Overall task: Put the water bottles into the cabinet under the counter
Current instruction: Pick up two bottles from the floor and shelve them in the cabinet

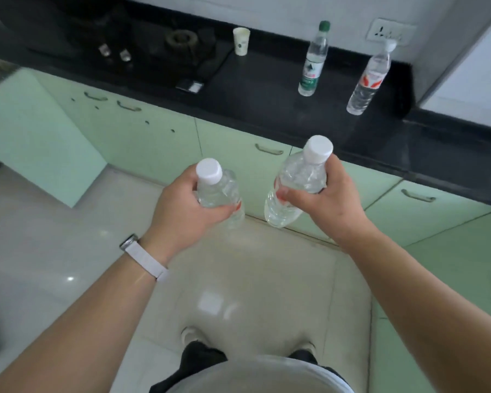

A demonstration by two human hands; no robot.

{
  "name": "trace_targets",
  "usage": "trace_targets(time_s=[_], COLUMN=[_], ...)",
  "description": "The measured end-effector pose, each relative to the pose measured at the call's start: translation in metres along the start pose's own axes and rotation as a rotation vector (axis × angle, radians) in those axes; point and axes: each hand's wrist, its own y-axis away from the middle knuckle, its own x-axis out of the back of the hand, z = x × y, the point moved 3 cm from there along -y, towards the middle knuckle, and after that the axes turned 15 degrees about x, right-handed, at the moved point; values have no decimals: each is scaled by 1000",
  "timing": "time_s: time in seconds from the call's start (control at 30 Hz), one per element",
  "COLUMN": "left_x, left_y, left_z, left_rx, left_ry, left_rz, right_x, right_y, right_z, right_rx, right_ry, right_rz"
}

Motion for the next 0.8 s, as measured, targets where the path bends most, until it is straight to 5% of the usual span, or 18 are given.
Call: trace_targets(time_s=[0.4,0.8], left_x=[170,257], left_y=[-53,-89], left_z=[-56,-110], left_rx=[25,164], left_ry=[88,236], left_rz=[133,332], right_x=[-153,-285], right_y=[-56,-120], right_z=[-87,-118], right_rx=[43,115], right_ry=[13,-55], right_rz=[-103,-335])
